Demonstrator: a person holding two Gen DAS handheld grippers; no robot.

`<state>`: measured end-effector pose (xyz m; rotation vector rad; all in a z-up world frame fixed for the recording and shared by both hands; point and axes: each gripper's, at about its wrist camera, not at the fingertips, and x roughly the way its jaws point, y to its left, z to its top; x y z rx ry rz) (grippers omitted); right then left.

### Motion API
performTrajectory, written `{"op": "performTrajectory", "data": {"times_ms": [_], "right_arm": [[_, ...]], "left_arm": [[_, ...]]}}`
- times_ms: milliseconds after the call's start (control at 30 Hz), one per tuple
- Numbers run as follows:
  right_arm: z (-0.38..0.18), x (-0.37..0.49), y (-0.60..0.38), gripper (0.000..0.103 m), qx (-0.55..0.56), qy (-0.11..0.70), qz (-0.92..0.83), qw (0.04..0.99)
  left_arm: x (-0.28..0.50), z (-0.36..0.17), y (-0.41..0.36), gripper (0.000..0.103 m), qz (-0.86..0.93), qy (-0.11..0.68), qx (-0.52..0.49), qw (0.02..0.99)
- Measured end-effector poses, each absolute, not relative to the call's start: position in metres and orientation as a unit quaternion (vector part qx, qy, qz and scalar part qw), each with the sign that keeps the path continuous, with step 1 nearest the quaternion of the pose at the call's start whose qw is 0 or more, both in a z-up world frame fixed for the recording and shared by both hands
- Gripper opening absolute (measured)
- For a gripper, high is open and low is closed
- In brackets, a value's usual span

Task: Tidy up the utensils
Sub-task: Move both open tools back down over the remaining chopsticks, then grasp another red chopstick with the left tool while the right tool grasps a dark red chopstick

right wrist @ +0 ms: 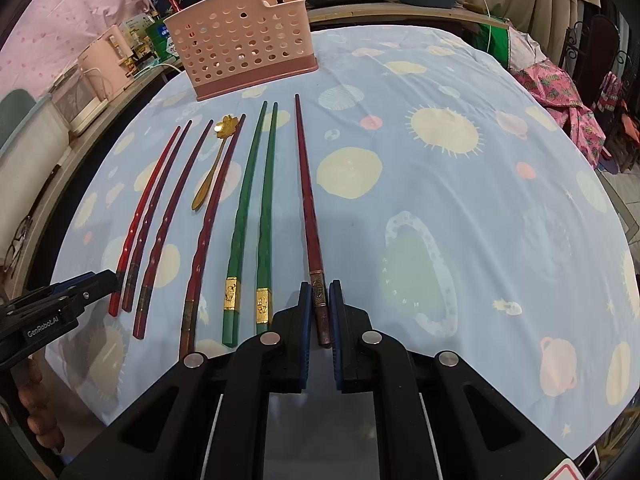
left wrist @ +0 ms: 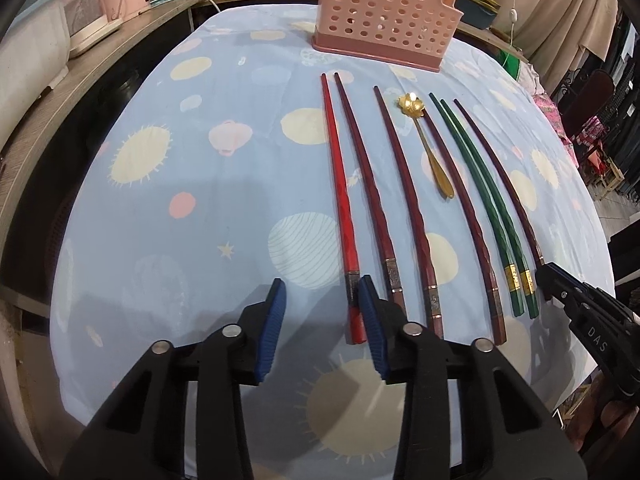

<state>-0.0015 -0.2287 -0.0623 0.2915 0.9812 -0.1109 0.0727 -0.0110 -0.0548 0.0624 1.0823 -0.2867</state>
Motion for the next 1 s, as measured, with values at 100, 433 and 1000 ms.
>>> {"op": "performTrajectory", "data": {"times_ms": [100,433,1000], "right_arm": [[-0.062,-0.002,-0.229,0.008,0.139,0.469,-0.053,0.87],[-0.062,-0.002,-0.229,0.008,0.139,0.469,-0.053,0.87],[-0.025,-0.006,-0.231,0.007,0.14,0.426,-0.044,0.893]], "left_arm": [[0.072,-0.056,-0.014,0.035,-0.14,0.516,0.033,0.845],[0.072,-0.058,-0.017,0.015,-0.136,0.514,0.044,0.846],[0.069,-0.014,0.003,0.007,-0.137,0.473,0.008,0.87]]}}
